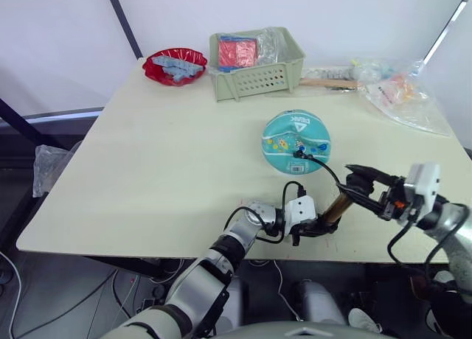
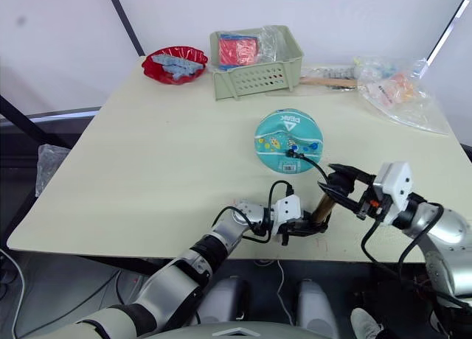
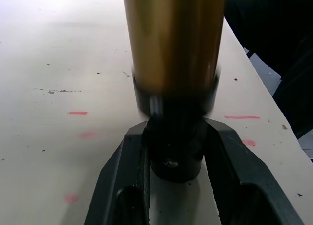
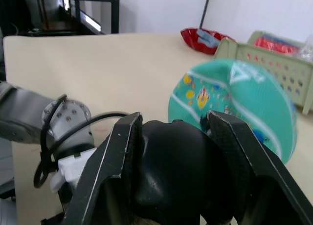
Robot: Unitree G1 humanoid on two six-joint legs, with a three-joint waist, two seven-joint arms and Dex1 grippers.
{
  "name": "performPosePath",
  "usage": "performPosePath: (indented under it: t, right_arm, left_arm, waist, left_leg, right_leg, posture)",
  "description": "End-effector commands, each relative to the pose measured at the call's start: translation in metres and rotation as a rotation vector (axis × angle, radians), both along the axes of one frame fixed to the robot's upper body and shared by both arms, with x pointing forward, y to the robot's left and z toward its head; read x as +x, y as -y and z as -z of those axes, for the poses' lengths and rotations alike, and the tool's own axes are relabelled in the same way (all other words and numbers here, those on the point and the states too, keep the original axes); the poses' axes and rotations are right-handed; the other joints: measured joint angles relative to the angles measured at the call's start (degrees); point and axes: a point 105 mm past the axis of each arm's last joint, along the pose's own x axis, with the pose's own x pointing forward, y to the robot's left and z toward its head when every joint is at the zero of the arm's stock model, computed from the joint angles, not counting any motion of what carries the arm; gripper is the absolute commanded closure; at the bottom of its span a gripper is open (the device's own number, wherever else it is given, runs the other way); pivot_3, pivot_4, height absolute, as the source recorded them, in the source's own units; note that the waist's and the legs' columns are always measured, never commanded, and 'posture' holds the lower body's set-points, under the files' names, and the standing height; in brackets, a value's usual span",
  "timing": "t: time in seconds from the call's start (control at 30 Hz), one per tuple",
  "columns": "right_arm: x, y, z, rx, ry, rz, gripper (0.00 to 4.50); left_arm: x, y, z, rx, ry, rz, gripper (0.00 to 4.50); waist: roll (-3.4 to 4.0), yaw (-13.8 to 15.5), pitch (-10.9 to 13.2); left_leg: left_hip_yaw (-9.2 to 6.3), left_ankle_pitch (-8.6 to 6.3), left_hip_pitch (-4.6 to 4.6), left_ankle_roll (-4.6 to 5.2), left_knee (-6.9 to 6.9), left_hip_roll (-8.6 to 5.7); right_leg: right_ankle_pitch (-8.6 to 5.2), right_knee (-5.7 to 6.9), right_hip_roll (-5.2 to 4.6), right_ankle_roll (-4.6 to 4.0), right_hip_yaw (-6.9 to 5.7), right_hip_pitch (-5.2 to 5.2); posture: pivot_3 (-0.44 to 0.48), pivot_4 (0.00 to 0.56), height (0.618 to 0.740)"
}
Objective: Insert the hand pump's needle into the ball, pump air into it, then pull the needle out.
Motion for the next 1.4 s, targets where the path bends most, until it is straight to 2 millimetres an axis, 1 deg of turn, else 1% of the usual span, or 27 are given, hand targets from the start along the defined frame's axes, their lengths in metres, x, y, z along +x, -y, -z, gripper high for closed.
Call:
performPosePath:
  t: [0.03, 0.07, 0.2, 0.23, 0.33, 0.37, 0.43, 0.5, 0.57, 0.63, 0.77, 0.87, 1.13, 1.2, 1.27, 1.3, 1.33, 1.37, 1.4]
  right_arm:
    - [0.002, 0.006, 0.018, -0.053, -0.061, 0.021, 2.85]
    - [0.002, 0.005, 0.012, -0.044, -0.047, 0.016, 2.85]
    - [0.003, 0.005, -0.023, -0.007, 0.029, -0.022, 2.85]
    - [0.003, 0.006, -0.029, -0.001, 0.039, -0.027, 2.85]
    - [0.004, 0.010, -0.055, 0.023, 0.079, -0.033, 2.85]
    - [0.004, 0.011, -0.065, 0.035, 0.090, -0.033, 2.85]
    - [0.003, 0.014, -0.077, 0.041, 0.098, -0.037, 2.85]
    - [0.000, 0.021, -0.099, 0.032, 0.115, -0.043, 2.85]
    - [-0.002, 0.026, -0.117, 0.017, 0.132, -0.046, 2.85]
    - [-0.004, 0.028, -0.128, 0.021, 0.142, -0.045, 2.85]
    - [-0.008, 0.031, -0.147, 0.024, 0.151, -0.050, 2.85]
    - [-0.011, 0.035, -0.161, 0.032, 0.158, -0.052, 2.85]
    - [-0.015, 0.037, -0.174, 0.030, 0.175, -0.054, 2.85]
    - [-0.015, 0.036, -0.166, 0.019, 0.156, -0.055, 2.85]
    - [-0.013, 0.034, -0.142, -0.008, 0.095, -0.054, 2.85]
    - [-0.013, 0.033, -0.133, -0.017, 0.073, -0.054, 2.85]
    - [-0.011, 0.031, -0.120, -0.037, 0.054, -0.045, 2.85]
    - [-0.010, 0.029, -0.110, -0.038, 0.047, -0.035, 2.85]
    - [-0.009, 0.028, -0.105, -0.037, 0.046, -0.028, 2.85]
  left_arm:
    - [-0.012, -0.003, 0.017, 0.069, -0.039, 0.038, 3.42]
    - [-0.012, -0.003, 0.017, 0.069, -0.040, 0.037, 3.42]
    - [-0.011, -0.004, 0.017, 0.067, -0.046, 0.031, 3.42]
    - [-0.010, -0.004, 0.017, 0.065, -0.050, 0.028, 3.42]
    - [-0.001, -0.005, 0.012, 0.054, -0.059, -0.012, 3.42]
    - [-0.001, -0.004, 0.011, 0.048, -0.070, -0.005, 3.42]
    - [-0.004, -0.003, 0.010, 0.045, -0.085, 0.020, 3.42]
    - [-0.009, -0.002, 0.012, 0.050, -0.100, 0.044, 3.42]
    - [-0.009, -0.003, 0.015, 0.068, -0.088, 0.040, 3.42]
    - [-0.009, -0.004, 0.016, 0.077, -0.075, 0.039, 3.42]
    - [-0.005, 0.000, 0.014, 0.064, -0.055, 0.009, 3.42]
    - [-0.002, 0.002, 0.015, 0.078, -0.015, -0.007, 3.42]
    - [-0.003, 0.005, 0.018, 0.069, -0.001, -0.031, 3.42]
    - [-0.003, 0.005, 0.019, 0.064, -0.006, -0.045, 3.42]
    - [-0.005, 0.005, 0.020, 0.063, -0.005, -0.045, 3.42]
    - [-0.005, 0.005, 0.020, 0.065, -0.003, -0.045, 3.42]
    - [-0.005, 0.005, 0.019, 0.060, -0.002, -0.048, 3.42]
    - [-0.005, 0.005, 0.019, 0.058, -0.001, -0.048, 3.42]
    - [-0.005, 0.005, 0.019, 0.056, -0.001, -0.047, 3.42]
  waist:
    - [0.00, 0.0, 0.0]
    - [0.00, 0.0, 0.0]
    - [0.07, 0.0, 0.1]
    - [0.10, 0.0, 0.1]
    - [0.39, 0.1, 0.3]
    - [0.48, 0.1, 0.4]
    - [0.56, 0.0, 0.6]
    - [0.65, 0.0, 0.6]
    - [0.70, 0.1, 0.6]
    - [0.68, 0.0, 0.6]
    - [0.69, 0.1, 0.6]
    - [0.69, 0.1, 0.7]
    - [0.69, 0.0, 0.7]
    - [0.68, 0.1, 0.7]
    - [0.68, 0.1, 0.7]
    - [0.58, 0.2, 0.6]
    - [0.54, 0.2, 0.6]
    - [0.54, 0.2, 0.6]
    - [0.54, 0.1, 0.6]
  left_leg:
    - [0.01, 0.00, 0.06, 0.00, -0.02, 0.00]
    - [0.00, 0.00, 0.14, 0.00, -0.04, 0.00]
    - [0.02, -0.01, 0.20, 0.00, -0.07, 0.00]
    - [0.02, -0.01, 0.19, 0.00, -0.06, 0.00]
    - [0.01, 0.00, 0.13, 0.00, -0.06, -0.02]
    - [0.02, 0.00, 0.11, 0.00, -0.05, -0.04]
    - [0.03, 0.00, 0.09, 0.00, -0.04, -0.07]
    - [0.01, 0.00, 0.06, 0.00, -0.04, -0.06]
    - [0.01, 0.00, -0.13, 0.00, -0.02, -0.07]
    - [-0.01, 0.01, -0.45, 0.01, 0.03, -0.07]
    - [-0.02, 0.00, -0.50, 0.01, 0.01, -0.07]
    - [0.02, 0.01, -0.49, 0.01, 0.04, -0.09]
    - [0.07, 0.01, -0.50, 0.02, 0.10, -0.10]
    - [0.06, 0.01, -0.52, 0.02, 0.10, -0.11]
    - [0.06, 0.01, -0.52, 0.02, 0.10, -0.11]
    - [0.03, 0.01, -0.52, 0.02, 0.09, -0.11]
    - [-0.01, 0.01, -0.52, 0.02, 0.07, -0.11]
    - [-0.02, 0.01, -0.49, 0.02, 0.07, -0.09]
    - [-0.01, 0.01, -0.47, 0.02, 0.08, -0.09]
  right_leg:
    - [0.00, 0.00, 0.00, 0.00, 0.01, 0.04]
    - [0.00, -0.02, 0.00, 0.00, 0.00, 0.14]
    - [-0.01, -0.04, -0.02, 0.00, 0.02, 0.17]
    - [-0.01, -0.04, -0.03, 0.00, 0.02, 0.17]
    - [-0.01, -0.05, -0.06, 0.00, 0.02, 0.16]
    - [-0.01, -0.05, -0.08, 0.00, 0.02, 0.15]
    - [-0.01, -0.05, -0.09, 0.01, 0.02, 0.14]
    - [-0.01, -0.05, -0.08, 0.01, 0.01, 0.12]
    - [0.00, -0.05, -0.09, 0.01, 0.02, -0.07]
    - [0.03, -0.03, -0.08, 0.04, 0.00, -0.37]
    - [0.11, -0.02, -0.07, 0.19, -0.01, -0.42]
    - [0.04, -0.02, -0.11, 0.06, 0.03, -0.42]
    - [0.03, -0.02, -0.18, 0.05, 0.04, -0.42]
    - [0.04, -0.02, -0.18, 0.07, 0.04, -0.44]
    - [0.06, -0.02, -0.18, 0.10, 0.03, -0.44]
    - [0.06, -0.02, -0.18, 0.10, 0.01, -0.43]
    - [0.06, -0.02, -0.16, 0.11, -0.04, -0.41]
    - [0.07, -0.02, -0.14, 0.14, -0.05, -0.39]
    - [0.08, -0.01, -0.14, 0.14, -0.04, -0.38]
  posture:
    - [0.000, 0.150, 0.740]
    - [0.000, 0.150, 0.740]
    - [0.000, 0.150, 0.740]
    - [0.000, 0.150, 0.740]
    - [0.000, 0.150, 0.740]
    - [0.000, 0.150, 0.740]
    - [0.000, 0.150, 0.740]
    - [0.000, 0.150, 0.740]
    - [0.000, 0.150, 0.740]
    - [0.000, 0.150, 0.740]
    - [0.000, 0.150, 0.740]
    - [0.000, 0.150, 0.740]
    - [0.000, 0.150, 0.740]
    - [0.000, 0.150, 0.740]
    - [0.000, 0.150, 0.740]
    - [0.000, 0.150, 0.740]
    - [0.000, 0.150, 0.740]
    - [0.000, 0.150, 0.740]
    - [0.000, 0.150, 0.740]
